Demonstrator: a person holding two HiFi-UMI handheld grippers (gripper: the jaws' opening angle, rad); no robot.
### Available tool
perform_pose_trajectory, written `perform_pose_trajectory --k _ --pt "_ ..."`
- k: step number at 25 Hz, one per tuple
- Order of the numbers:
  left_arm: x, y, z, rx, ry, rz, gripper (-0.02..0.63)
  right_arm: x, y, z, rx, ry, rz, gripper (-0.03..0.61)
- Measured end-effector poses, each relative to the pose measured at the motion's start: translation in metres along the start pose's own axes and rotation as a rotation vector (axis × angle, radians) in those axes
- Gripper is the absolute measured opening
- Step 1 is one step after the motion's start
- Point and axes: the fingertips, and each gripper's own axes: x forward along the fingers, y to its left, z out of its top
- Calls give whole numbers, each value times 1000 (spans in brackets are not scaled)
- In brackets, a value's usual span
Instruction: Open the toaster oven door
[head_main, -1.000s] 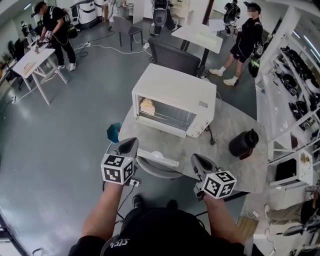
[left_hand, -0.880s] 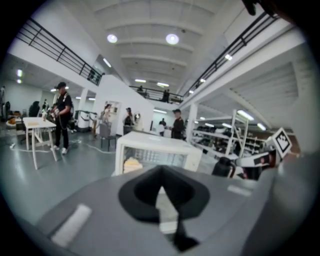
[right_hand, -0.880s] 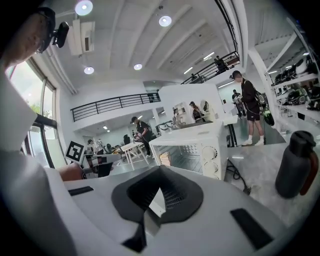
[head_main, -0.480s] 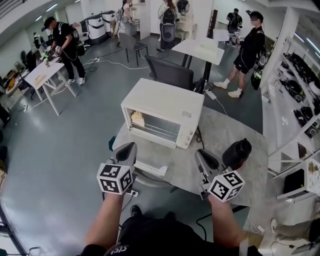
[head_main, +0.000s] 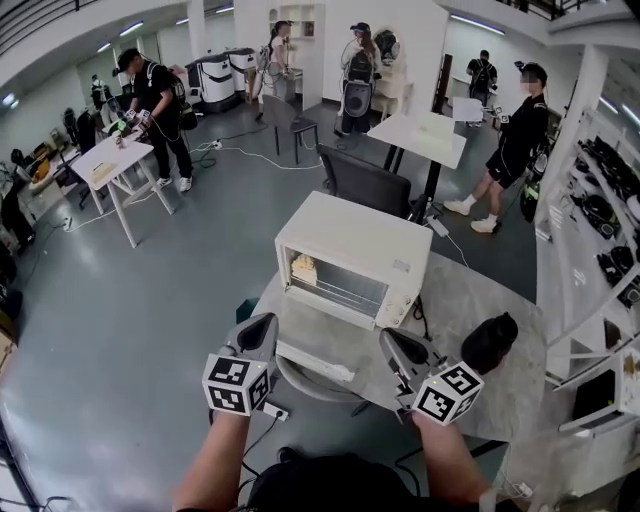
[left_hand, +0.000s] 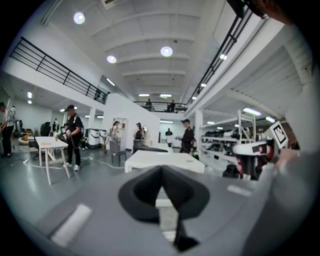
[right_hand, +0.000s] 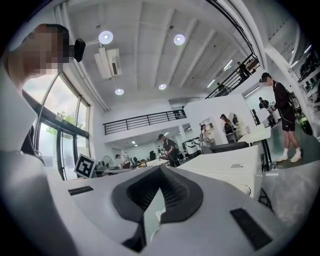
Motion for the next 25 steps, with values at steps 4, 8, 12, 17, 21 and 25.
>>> perform_pose_trajectory --k 4,8,12,17,21,25 --pt "-15 31 0 -15 -18 -3 8 25 12 0 -24 10 -22 -8" --pt "-23 63 3 9 -20 -9 8 41 22 11 1 6 -18 -8" --pt "-30 87 18 27 -52 9 6 46 23 34 -106 -14 -67 -8" --pt "-39 108 26 -33 -76 39 6 39 18 51 -80 -92 -12 -8" --pt "-45 109 30 -48 -91 82 5 41 7 43 -113 -49 -22 -9" --pt "-59 112 6 -94 -84 152 6 51 7 26 -146 13 -13 -9"
